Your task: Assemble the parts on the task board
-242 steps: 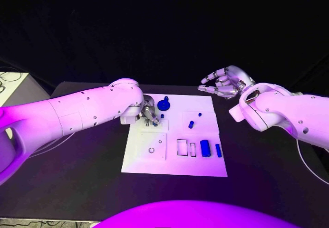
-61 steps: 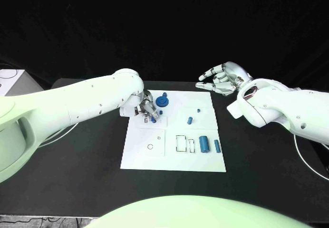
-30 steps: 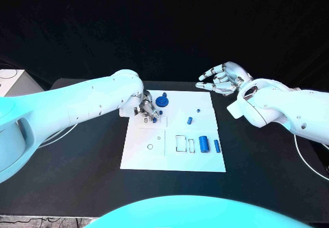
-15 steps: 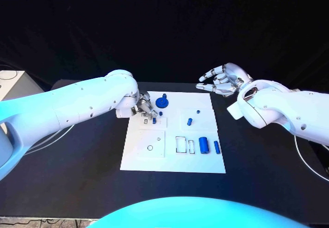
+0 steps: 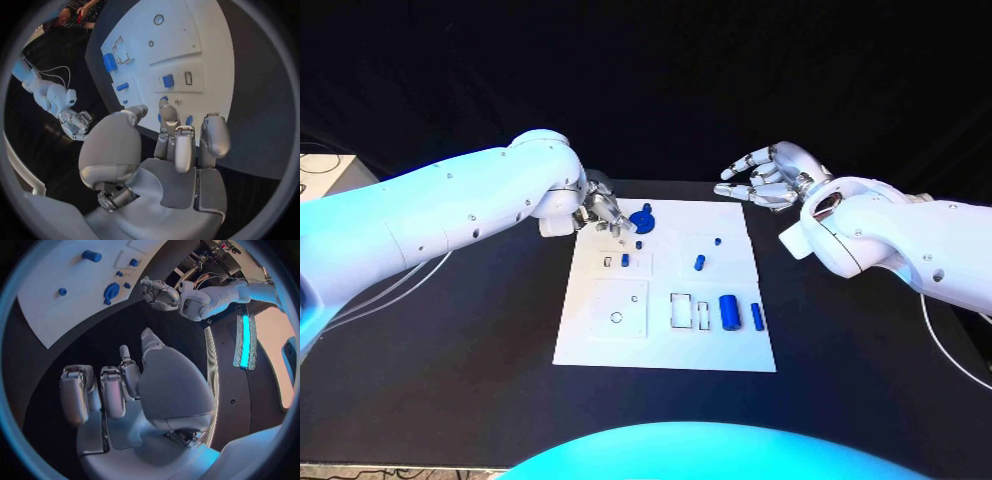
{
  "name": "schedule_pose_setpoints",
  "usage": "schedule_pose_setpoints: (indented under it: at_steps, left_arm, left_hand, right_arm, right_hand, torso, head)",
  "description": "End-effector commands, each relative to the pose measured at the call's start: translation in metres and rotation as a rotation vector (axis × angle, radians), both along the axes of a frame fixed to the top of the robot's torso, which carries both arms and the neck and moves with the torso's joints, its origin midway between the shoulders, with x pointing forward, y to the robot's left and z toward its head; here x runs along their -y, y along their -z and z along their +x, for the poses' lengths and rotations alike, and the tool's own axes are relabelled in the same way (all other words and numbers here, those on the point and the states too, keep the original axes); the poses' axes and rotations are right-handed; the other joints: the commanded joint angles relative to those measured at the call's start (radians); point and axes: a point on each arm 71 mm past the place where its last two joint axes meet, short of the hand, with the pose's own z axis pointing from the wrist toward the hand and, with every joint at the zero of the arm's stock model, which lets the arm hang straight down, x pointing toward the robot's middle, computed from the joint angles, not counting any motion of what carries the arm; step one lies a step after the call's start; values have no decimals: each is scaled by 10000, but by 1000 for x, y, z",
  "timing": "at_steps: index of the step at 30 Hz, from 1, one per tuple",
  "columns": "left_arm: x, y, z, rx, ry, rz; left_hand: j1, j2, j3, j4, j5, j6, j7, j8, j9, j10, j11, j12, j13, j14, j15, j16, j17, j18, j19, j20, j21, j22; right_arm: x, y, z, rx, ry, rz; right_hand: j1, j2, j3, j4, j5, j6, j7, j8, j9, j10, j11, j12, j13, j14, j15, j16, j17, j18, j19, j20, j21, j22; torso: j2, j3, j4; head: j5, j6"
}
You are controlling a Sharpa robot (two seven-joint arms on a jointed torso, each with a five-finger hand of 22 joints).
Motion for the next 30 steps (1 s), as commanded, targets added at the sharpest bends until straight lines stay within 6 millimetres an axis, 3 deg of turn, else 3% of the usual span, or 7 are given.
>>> schedule_pose_setpoints:
  at_steps: [1, 5, 15, 30]
  left_arm:
    - [-5, -5, 4, 308, -137, 77]
    - [-14, -12, 14, 643, -603, -137]
    - [-22, -19, 31, 818, -1136, -109]
    - [-24, -3, 45, 338, -1433, 537]
  left_hand:
    - [189, 20, -41, -8, -7, -109, 0, -24, 24, -132, 20, -88, -94, 989, 65, -40, 2469, 82, -132, 4, -74, -99]
    - [538, 56, -80, 3, 24, -363, 112, -124, 28, -584, 120, -436, -562, 803, 147, -248, 2070, 180, -490, 72, -334, -569]
    - [618, 59, -99, 12, 30, -450, 152, -171, 13, -649, 153, -442, -575, 778, 174, -273, 2024, 179, -493, 97, -346, -565]
    - [503, 22, -264, 47, -16, -541, 239, -240, -20, -824, 236, -492, -677, 739, 249, -308, 1957, 204, -598, 162, -428, -691]
  right_arm:
    - [0, 0, 0, 47, -144, -35]
    - [1, 0, 0, 56, -118, -43]
    - [0, 0, -1, 82, -140, -57]
    - [0, -4, -5, 199, -197, -46]
  right_hand:
    - [-99, 59, -53, 6, -31, -58, 8, 45, 15, -78, 2, -36, 921, 907, -40, -53, 2157, 137, 684, -19, -27, 2104]
    - [-99, 59, -53, 6, -31, -58, 8, 45, 15, -78, 2, -36, 921, 907, -40, -53, 2157, 137, 684, -19, -27, 2104]
    - [-99, 62, -54, 3, -30, -61, 8, 48, 15, -78, 2, -36, 920, 909, -40, -50, 2163, 135, 688, -19, -19, 2109]
    - [-99, 62, -54, 3, -30, -61, 8, 48, 15, -78, 2, -36, 920, 909, -40, -50, 2163, 135, 688, -19, -19, 2109]
  torso:
    - [37, -9, 0]
    - [54, -10, -15]
    - [167, -15, -50]
    - [442, -63, -114]
  head:
    - [0, 108]
    - [39, 196]
    - [78, 333]
    - [100, 519]
